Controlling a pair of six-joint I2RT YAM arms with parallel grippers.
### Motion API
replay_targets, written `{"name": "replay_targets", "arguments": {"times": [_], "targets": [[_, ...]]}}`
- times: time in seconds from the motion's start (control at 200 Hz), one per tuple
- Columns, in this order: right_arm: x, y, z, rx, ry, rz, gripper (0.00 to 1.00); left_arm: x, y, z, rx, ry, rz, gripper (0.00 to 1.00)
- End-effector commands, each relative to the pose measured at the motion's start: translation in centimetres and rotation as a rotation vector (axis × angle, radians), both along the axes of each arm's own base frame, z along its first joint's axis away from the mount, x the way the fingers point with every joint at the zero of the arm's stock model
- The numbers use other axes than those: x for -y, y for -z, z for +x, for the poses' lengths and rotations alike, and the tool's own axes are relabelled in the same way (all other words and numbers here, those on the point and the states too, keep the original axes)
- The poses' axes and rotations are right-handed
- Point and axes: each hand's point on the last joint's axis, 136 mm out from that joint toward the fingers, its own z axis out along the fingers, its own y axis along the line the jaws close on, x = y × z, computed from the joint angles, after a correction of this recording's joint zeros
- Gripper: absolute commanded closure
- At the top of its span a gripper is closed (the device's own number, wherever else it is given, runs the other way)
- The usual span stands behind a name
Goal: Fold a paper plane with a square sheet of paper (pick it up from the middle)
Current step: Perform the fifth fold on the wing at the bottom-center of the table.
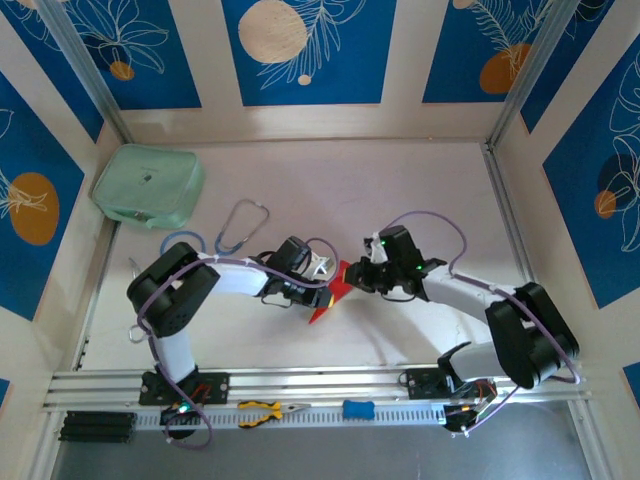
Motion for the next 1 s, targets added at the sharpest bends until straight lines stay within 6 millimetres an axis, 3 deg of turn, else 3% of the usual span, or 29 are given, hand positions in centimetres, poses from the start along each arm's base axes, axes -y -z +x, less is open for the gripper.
{"name": "replay_targets", "arguments": {"times": [0.0,0.32,0.5,0.995], "targets": [[-1.2,0.9,-0.3,0.015,-0.041,-0.019,0.86,-3.7,5.0,-3.4,-0.145,0.009,0.195,1.0],[-2.5,4.0,0.1,-0.039,-0.057,-0.031,0.88,-3.9,4.8,-3.1,-0.144,-0.014,0.182,1.0],[1.4,7.3,0.2,-0.123,0.056,-0.123,0.89,-4.3,5.0,-3.1,-0.153,-0.025,0.188,1.0],[5.9,6.8,4.0,-0.153,0.233,-0.109,0.89,-4.5,5.4,-3.5,-0.177,-0.027,0.182,1.0]]}}
